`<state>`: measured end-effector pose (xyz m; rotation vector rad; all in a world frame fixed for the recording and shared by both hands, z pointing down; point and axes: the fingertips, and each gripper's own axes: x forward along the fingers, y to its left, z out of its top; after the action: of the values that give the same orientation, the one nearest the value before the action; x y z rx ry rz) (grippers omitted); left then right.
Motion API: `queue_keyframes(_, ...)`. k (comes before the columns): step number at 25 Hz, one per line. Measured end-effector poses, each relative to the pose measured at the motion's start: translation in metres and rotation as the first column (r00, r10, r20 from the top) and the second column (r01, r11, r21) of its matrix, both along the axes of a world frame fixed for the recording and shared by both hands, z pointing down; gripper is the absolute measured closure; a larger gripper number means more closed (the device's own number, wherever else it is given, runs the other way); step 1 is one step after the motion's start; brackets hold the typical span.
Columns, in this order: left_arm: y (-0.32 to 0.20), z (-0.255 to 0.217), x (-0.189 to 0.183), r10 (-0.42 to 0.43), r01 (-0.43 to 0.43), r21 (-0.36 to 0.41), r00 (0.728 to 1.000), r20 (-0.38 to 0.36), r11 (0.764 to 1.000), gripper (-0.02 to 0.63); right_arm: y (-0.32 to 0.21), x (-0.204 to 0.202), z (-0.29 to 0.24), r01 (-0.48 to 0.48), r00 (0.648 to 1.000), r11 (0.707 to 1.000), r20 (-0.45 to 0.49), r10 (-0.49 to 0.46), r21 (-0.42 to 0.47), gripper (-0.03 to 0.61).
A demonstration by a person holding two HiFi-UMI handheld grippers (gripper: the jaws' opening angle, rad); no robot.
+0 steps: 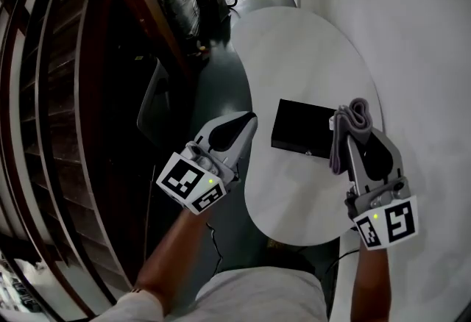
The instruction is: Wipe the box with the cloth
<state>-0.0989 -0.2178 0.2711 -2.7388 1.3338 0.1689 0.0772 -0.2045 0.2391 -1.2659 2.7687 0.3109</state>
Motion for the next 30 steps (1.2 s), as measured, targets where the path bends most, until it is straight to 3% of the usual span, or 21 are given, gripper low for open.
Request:
queue_keyframes(12, -0.078, 0.066, 0.013, -0.04, 0.054, -0.189, 0.996, 0.077, 0.981, 0.597, -0.079, -0.014, 0.025, 0.029, 0.999, 0.996, -0.031, -0.032, -0.082, 0.479)
queue_keyframes(21, -0.115, 0.099, 0.006, -0.007, 0.043, -0.288, 0.992, 0.124, 0.957, 0.579, -0.117, -0.04, 0.058, -0.029, 0.995, 0.984, -0.1, 0.011, -0.176, 0.479)
queue_keyframes(26, -0.13, 0.125, 0.009, 0.025, 0.028, -0.372, 0.99, 0.137, 0.928, 0.501, -0.137, -0.045, 0.082, -0.101, 0.987, 0.966, -0.143, 0.068, -0.239, 0.479)
queue_keyframes(30, -0.139, 0.145, 0.011, 0.047, 0.025, -0.464, 0.989, 0.143, 0.886, 0.479, -0.151, -0.052, 0.1, -0.137, 0.975, 0.947, -0.207, 0.077, -0.291, 0.479)
